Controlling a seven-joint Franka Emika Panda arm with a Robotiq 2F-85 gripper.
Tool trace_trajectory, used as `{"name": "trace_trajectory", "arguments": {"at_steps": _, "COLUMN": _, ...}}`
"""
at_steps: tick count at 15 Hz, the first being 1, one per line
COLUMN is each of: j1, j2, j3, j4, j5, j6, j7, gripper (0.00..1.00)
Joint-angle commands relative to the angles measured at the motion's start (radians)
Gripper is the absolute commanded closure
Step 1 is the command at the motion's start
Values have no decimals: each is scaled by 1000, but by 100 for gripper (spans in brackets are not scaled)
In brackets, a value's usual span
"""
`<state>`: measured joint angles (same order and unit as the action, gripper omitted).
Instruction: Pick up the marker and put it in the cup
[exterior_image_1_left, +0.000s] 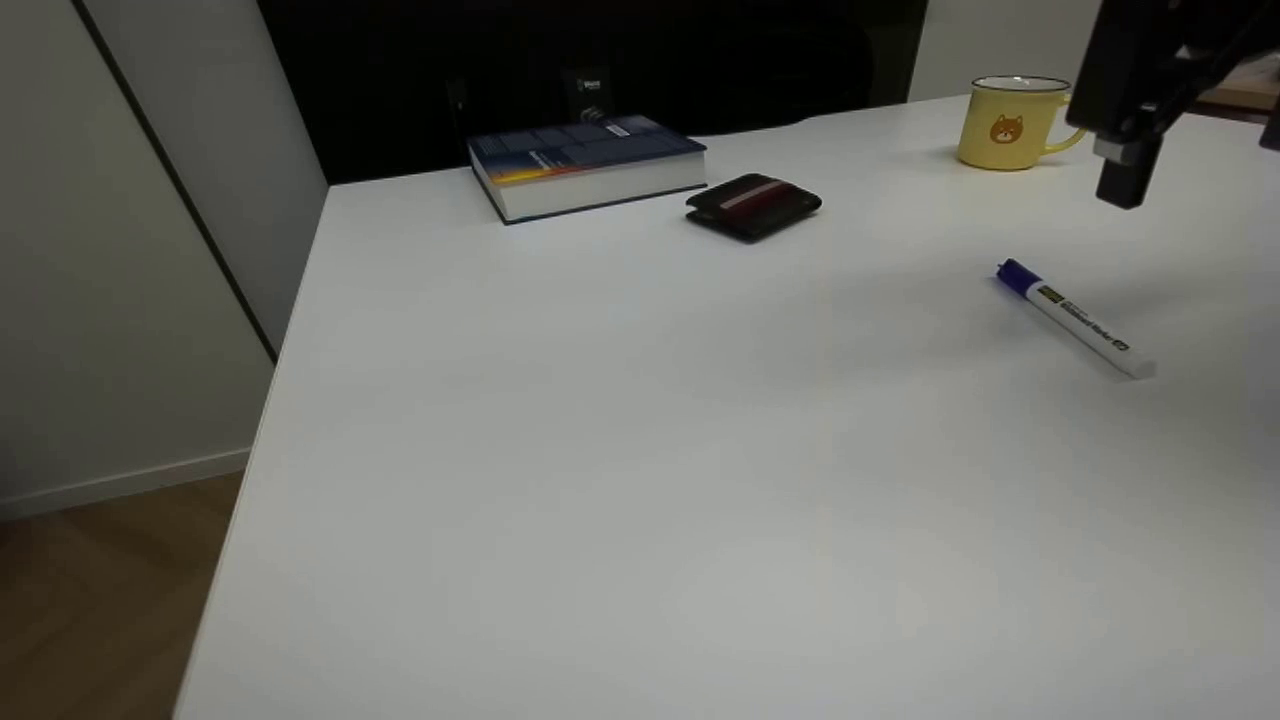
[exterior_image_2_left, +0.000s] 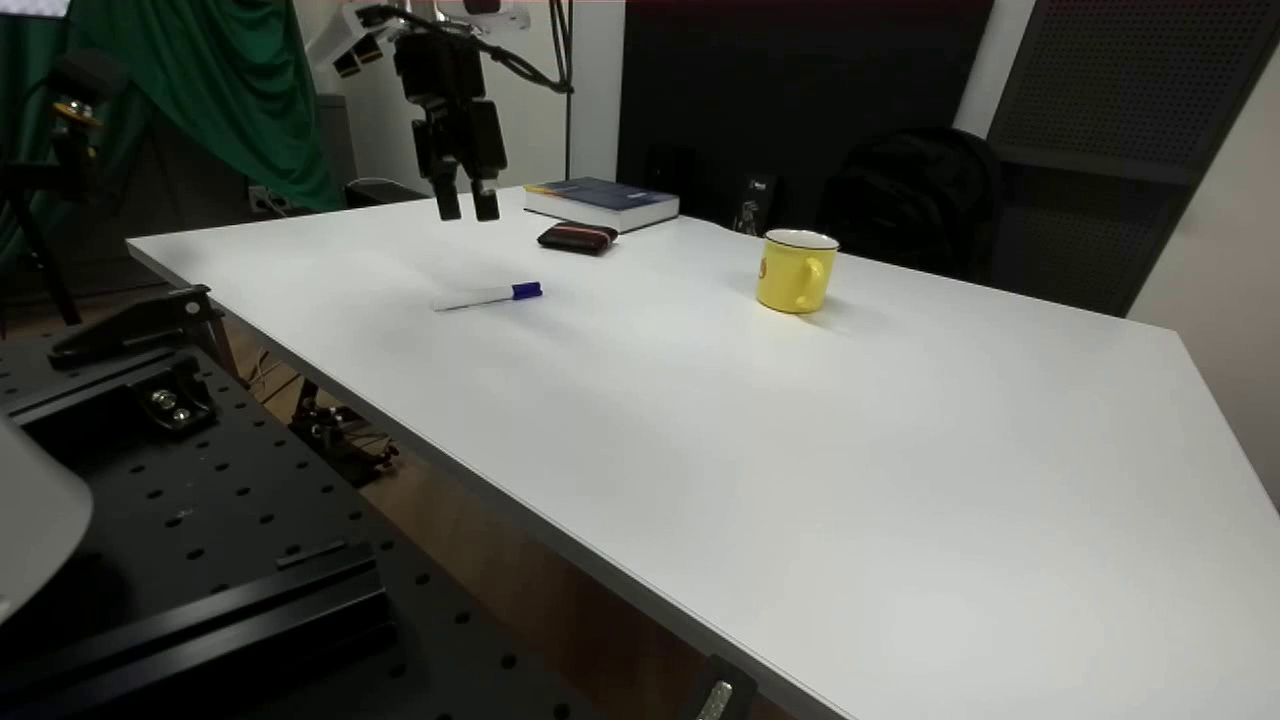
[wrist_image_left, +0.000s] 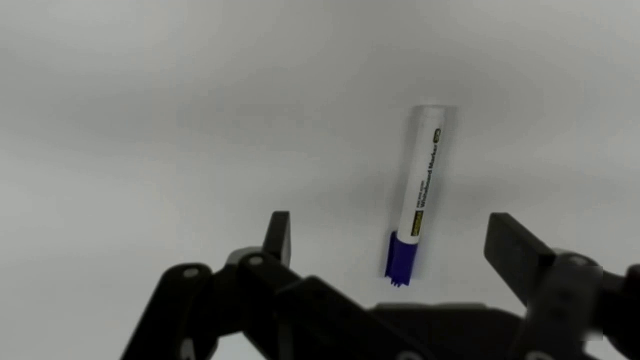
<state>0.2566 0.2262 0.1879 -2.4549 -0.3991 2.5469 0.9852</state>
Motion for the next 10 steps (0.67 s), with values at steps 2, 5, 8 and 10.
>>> {"name": "trace_trajectory", "arguments": {"at_steps": 2, "j1": 36, "j2": 27, "j3": -34, "j4": 2, "j5": 25, "j6": 19, "j7": -14, "gripper": 0}}
{"name": "trace_trajectory", "arguments": {"at_steps": 5, "j1": 38, "j2": 35, "j3": -36, "j4": 6, "j5": 27, "j6": 23, "j7": -15, "gripper": 0}}
{"name": "trace_trajectory", "arguments": {"at_steps": 8, "j1": 42, "j2": 41, "j3": -47, "j4": 11, "j5": 1, "j6": 40, "j7": -16, "gripper": 0}}
{"name": "trace_trajectory", "arguments": {"at_steps": 10, "j1": 35, "j2": 57, "j3": -58, "j4": 25, "j5": 17, "j6": 69, "j7": -59, "gripper": 0}}
